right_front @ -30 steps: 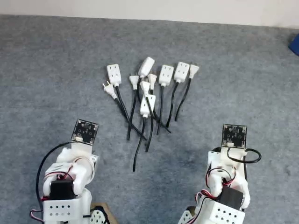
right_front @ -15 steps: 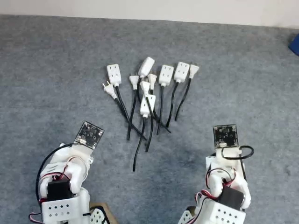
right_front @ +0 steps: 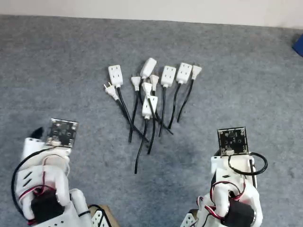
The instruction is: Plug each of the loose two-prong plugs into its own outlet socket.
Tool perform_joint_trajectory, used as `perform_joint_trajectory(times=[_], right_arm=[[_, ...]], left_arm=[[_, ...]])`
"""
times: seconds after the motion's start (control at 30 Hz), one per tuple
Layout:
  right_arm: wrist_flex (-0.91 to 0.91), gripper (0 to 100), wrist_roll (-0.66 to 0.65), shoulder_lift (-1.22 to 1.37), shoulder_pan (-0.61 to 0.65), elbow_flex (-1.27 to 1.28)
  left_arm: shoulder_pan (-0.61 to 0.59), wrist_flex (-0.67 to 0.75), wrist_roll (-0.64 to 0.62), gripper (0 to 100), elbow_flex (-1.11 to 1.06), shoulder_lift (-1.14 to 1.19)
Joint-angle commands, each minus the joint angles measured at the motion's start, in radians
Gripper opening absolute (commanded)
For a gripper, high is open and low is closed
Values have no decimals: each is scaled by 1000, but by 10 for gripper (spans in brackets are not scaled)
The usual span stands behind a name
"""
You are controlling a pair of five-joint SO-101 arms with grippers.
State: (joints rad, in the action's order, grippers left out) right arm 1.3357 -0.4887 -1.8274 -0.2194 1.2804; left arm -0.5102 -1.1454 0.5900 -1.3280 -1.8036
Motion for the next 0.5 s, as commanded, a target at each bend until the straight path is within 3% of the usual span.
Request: perform_joint_trajectory(times=[0.0,0.47], right_arm=[[-24,6,-6,-7,15,-41],[-76,6,-5,-7,8,-48]], left_arm=[[-113,34,6,154,45,-4],[-143,69,6,155,51,-4]])
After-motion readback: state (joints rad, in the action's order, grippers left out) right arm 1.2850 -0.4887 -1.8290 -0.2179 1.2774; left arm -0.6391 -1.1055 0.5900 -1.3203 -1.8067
